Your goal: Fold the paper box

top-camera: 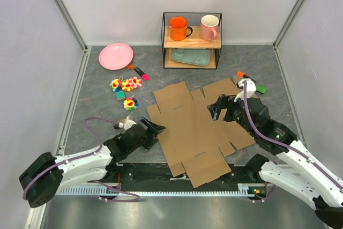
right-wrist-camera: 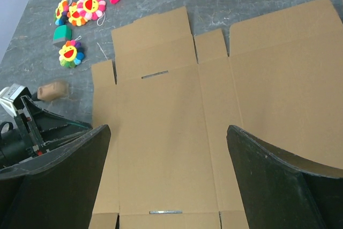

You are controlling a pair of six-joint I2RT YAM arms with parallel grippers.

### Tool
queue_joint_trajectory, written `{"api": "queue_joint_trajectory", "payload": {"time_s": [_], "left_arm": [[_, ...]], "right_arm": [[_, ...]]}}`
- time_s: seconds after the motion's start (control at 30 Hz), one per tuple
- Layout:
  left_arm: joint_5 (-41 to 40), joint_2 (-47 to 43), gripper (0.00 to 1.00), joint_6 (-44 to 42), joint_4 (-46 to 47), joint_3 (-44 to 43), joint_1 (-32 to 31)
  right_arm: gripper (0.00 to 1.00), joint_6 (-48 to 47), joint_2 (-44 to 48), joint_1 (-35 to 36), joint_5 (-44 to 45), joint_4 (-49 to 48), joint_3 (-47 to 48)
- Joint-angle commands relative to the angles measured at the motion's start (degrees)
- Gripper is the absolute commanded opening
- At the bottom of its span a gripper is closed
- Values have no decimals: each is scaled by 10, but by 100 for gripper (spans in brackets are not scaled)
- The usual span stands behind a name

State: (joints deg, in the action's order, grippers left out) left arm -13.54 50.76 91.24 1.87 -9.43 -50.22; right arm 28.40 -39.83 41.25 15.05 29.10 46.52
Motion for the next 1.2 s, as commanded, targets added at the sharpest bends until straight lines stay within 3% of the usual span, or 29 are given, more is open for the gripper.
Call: {"api": "queue_joint_trajectory", "payload": {"time_s": [0.0,0.13,0.23,0.27,0.37,0.6,0.77,0.93,1.07,1.17], "left_arm": [[-45,63,87,10,92,35,-2],[-31,132,79,-18,175,34,-2],[-18,179,67,-41,240,34,-2],[-17,189,58,-47,252,31,-2],[-14,193,44,-83,254,16,-2],[-3,199,29,-169,256,-29,0],[20,184,2,-231,243,-52,6],[19,63,2,-318,119,-102,9],[11,-42,2,-409,-76,-242,9],[22,-45,2,-482,-179,-371,9]], "right_arm": [[98,16,-8,0,-12,-36,-9],[98,16,-16,0,-17,-39,-14],[98,14,-17,1,-19,-41,-16],[98,16,-18,0,-18,-41,-16],[98,15,-19,0,-18,-41,-18],[98,15,-19,0,-19,-41,-23],[98,15,-14,0,-19,-39,-21],[98,9,-6,0,-20,-20,14],[98,-2,-2,0,-15,-5,57],[98,-19,-4,0,4,14,104]]}}
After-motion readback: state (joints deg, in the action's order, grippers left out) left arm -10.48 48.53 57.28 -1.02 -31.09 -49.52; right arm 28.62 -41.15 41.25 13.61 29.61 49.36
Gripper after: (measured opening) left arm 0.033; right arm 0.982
